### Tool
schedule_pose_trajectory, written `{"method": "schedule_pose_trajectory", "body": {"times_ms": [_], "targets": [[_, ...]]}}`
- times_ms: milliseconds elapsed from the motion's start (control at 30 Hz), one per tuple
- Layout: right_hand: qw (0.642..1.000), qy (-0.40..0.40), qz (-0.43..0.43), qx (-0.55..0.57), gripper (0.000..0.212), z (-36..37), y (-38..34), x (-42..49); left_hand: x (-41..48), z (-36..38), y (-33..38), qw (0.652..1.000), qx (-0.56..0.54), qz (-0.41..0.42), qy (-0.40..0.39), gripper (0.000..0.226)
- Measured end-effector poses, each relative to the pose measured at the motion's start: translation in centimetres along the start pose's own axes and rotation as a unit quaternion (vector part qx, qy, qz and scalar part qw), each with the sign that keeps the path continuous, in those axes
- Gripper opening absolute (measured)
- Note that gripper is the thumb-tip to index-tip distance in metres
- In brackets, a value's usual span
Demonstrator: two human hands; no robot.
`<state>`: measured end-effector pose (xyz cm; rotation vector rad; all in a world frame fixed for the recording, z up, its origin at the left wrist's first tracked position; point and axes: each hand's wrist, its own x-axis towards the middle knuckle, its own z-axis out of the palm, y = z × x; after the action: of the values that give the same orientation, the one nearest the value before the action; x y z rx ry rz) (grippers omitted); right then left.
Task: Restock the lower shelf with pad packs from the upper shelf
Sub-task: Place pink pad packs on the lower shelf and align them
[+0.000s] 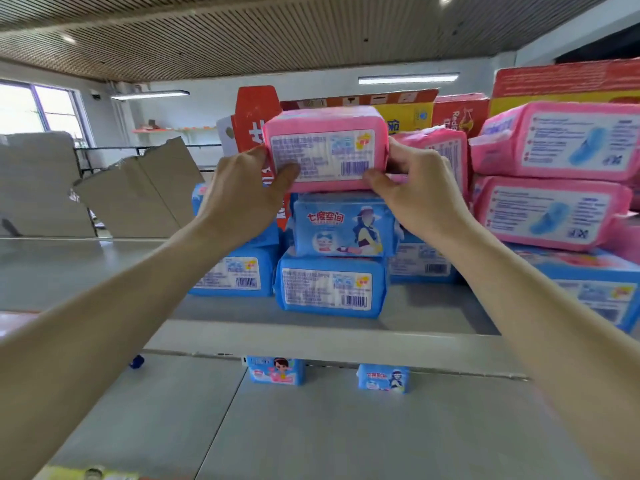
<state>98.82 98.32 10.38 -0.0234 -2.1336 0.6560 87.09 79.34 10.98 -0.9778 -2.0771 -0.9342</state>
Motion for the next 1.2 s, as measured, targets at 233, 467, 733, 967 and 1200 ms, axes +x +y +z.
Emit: {"method": "schedule_pose_trajectory", "body": {"times_ms": [233, 467, 733, 967, 1200], "targets": [[0.981, 0.055, -0.043, 0.183, 0.045, -1.6, -3.8, -2.2, -3.1, -3.1, 1.5, 0.99, -0.048, 0.057, 0.122, 0.029], [0.959, 0.178, 0.019, 0.22, 0.041, -1.3, -8.2, -7.2, -8.0, -5.6, 2.1, 0.98, -0.162, 0.062, 0.097, 0.047], [0.932, 0.161, 0.072, 0.317, 0.042, -0.7, -9.2, -20.4, -20.2, -5.6, 2.0, 0.868, -0.496, -0.031, -0.008, 0.051], [0.944, 0.097, 0.141, 0.282, 0.051, 1.7, -7.3, -33.9, -30.8, -3.1, 2.4, 0.855, -0.505, -0.106, -0.053, 0.047], [0.936, 0.075, 0.24, 0.246, 0.039, 2.2, -4.2, -41.7, -39.5, 0.3, 3.8, 0.904, -0.385, -0.156, -0.098, 0.061]]}}
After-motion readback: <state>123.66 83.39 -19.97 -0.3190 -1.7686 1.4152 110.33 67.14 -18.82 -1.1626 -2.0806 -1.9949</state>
